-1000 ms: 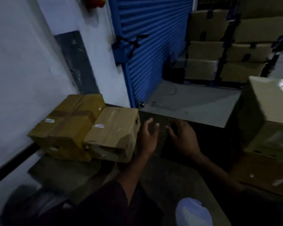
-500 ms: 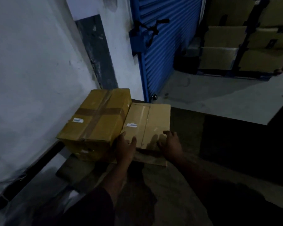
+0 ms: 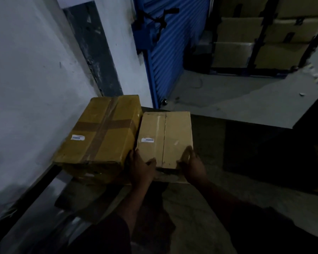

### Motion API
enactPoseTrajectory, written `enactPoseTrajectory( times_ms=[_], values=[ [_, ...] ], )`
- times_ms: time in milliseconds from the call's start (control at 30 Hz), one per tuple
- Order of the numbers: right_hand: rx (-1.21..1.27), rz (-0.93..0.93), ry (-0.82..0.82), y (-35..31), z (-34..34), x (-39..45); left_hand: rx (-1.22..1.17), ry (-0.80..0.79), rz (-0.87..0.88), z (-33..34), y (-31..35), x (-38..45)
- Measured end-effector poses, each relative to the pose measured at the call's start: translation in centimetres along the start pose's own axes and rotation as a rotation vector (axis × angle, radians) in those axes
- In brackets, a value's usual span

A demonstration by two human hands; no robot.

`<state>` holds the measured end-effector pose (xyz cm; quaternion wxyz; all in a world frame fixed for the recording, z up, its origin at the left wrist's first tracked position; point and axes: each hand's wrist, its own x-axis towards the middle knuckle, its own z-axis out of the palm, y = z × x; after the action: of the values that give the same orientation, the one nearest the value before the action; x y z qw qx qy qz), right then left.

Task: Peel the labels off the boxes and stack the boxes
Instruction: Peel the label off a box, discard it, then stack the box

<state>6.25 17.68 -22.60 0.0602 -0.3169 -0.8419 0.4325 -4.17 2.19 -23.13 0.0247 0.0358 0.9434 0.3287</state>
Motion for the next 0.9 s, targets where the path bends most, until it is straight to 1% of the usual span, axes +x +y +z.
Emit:
enactPoseTrajectory(
  times_ms=[100,167,300,367,467,567,633,700,800,900],
  values=[
    [0.060,0.008,0.051,1.2,-1.3,-1.1,-0.008,0.011,-0.011,0.8,0.6,-0.4],
    [0.094,0.046,0.072,2.1,-2.7,-2.0,-0.028,0.010,-0.063,1.2,1.2,-0.7],
    [0.048,0.041,0.098,5.3,-5.9,-4.2,-0.138,-0.088,-0.131,2.9,1.9,-1.1],
    [0.005,0.043,0.144,7.2,-7.5,-5.5,-0.153,-0.129,-0.108,3.8,2.5,-2.6],
    [-0.021,0.041,0.219,10.2,-9.7,-7.6,-0.106,-0.087,-0.061,5.1,4.4,-6.3],
    [0.022,0.081,0.306,13.0,-12.2,-10.9,-0.130,-0.070,-0.003,7.0,6.6,-11.0],
    [-0.006,0.127,0.415,14.5,-14.1,-13.1,-0.158,-0.094,0.032,8.7,7.6,-14.0],
    [-0.043,0.162,0.483,16.2,-15.9,-15.2,-0.183,-0.114,0.044,10.0,8.5,-17.0],
    [-0.030,0.230,0.523,18.7,-17.9,-17.4,-0.214,-0.154,0.089,11.5,9.1,-20.7],
    [-0.044,0.257,0.582,20.9,-19.6,-19.5,-0.249,-0.186,0.101,12.5,9.3,-23.8]
  ],
)
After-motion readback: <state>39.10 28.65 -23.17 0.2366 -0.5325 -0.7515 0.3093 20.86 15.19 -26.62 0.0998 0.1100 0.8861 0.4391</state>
